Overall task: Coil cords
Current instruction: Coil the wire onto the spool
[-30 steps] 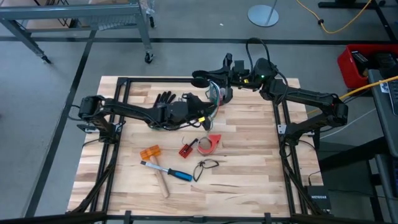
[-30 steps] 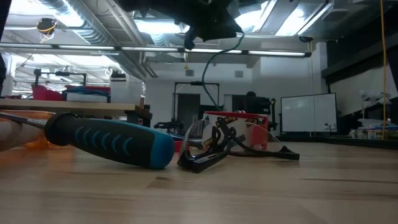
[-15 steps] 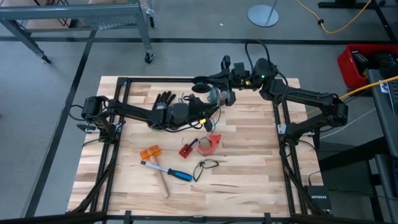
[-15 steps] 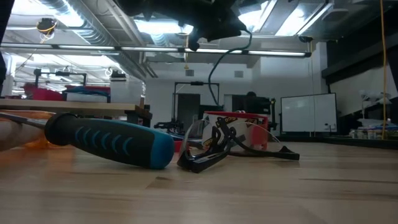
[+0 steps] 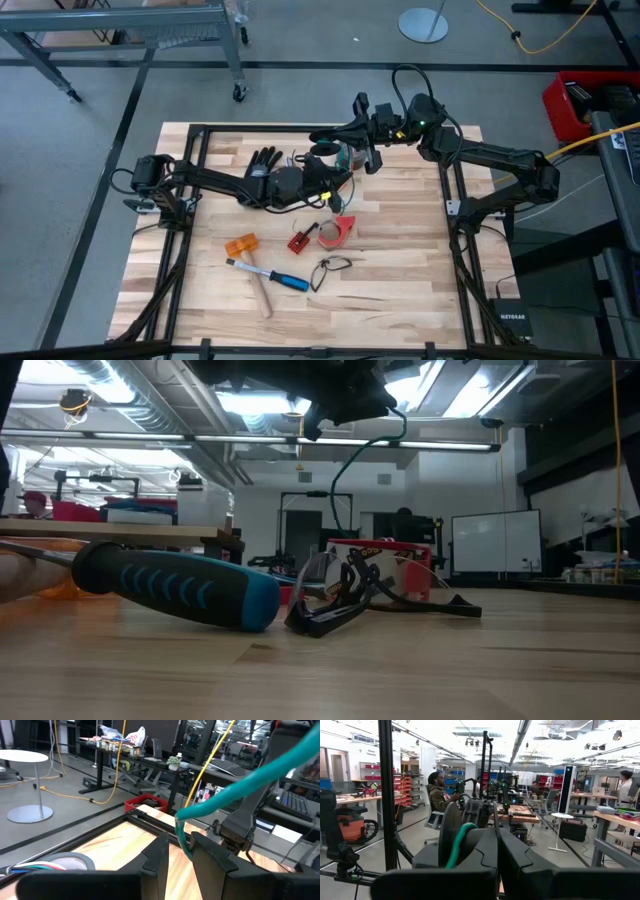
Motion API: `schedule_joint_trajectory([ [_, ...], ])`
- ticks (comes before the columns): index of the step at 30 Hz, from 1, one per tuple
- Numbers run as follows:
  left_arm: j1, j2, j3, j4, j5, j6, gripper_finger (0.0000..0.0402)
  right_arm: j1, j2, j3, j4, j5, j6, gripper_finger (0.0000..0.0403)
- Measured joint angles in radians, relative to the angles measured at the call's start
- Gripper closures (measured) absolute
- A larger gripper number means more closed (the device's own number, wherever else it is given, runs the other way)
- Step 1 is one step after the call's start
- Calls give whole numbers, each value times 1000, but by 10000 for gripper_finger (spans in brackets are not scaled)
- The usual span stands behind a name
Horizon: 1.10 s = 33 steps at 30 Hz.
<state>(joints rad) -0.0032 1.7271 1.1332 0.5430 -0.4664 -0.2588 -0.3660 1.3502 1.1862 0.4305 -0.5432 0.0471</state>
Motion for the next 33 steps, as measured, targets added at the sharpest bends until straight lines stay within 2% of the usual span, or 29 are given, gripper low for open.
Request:
schedule_joint_trajectory([
  [5, 2, 0, 0, -2, 2, -3, 335, 0, 0, 0, 3, 0, 0, 401],
  [12, 3, 0, 0, -10, 1, 8, 394, -1, 0, 0, 8, 0, 0, 401],
  [18, -5, -3, 0, -40, 2, 5, 397, -15, -12, 0, -76, 1, -3, 401],
  [25, -18, -31, 1, -270, -92, -79, 399, -80, -66, 0, -305, 7, -52, 401],
  [33, -9, -91, 1, -517, -157, -166, 400, -100, -86, 0, -560, 9, -127, 401],
])
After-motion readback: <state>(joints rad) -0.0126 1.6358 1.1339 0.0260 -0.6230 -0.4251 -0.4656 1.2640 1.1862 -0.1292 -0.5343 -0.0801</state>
